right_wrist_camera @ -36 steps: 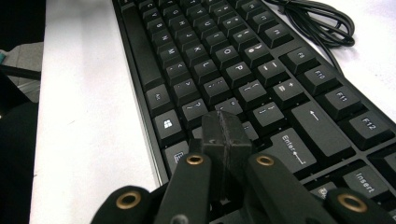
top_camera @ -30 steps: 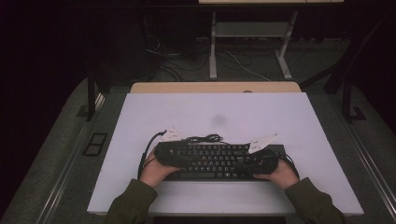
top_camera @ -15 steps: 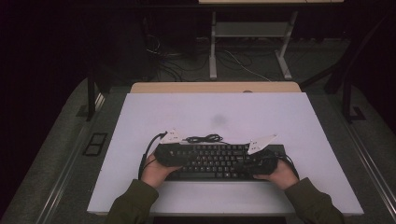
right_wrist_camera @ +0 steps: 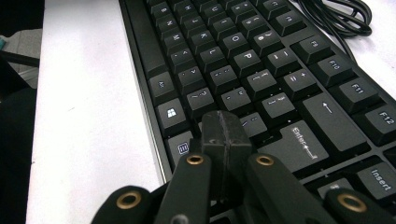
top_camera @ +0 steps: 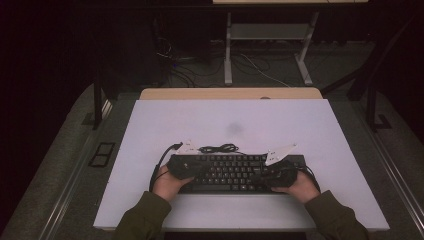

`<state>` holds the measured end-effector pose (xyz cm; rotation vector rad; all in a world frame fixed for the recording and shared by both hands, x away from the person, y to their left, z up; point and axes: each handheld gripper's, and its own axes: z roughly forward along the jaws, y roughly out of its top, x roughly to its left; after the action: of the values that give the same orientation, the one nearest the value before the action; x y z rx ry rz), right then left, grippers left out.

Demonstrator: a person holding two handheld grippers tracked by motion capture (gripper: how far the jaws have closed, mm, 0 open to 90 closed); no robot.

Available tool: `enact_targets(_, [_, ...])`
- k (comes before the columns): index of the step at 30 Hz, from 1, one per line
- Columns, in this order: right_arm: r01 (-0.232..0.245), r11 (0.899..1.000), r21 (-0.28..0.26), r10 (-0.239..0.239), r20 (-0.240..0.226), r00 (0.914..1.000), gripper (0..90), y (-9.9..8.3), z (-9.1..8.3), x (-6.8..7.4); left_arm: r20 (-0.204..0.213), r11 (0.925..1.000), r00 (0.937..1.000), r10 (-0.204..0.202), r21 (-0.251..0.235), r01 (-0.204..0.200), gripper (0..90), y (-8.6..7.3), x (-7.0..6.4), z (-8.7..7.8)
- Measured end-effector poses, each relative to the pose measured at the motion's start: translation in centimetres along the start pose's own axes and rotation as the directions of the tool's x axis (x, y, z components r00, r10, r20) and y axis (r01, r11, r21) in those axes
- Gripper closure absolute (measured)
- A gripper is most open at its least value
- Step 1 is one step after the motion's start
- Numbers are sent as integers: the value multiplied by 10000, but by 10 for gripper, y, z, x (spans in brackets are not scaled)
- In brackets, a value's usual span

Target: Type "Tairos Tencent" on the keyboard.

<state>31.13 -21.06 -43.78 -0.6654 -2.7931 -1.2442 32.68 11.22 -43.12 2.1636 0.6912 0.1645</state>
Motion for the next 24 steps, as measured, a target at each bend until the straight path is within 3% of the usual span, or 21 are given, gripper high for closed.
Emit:
enact_targets(14, [-17, 10000, 6, 17, -16, 10000, 896, 0, 0, 0, 0, 9988, 9999, 171, 461, -171, 895, 0, -2, 6])
enact_targets(24, [-41, 10000, 11, 41, -14, 10000, 896, 0, 0, 0, 164, 10000, 9999, 31, -24, -31, 879, 1, 0, -5])
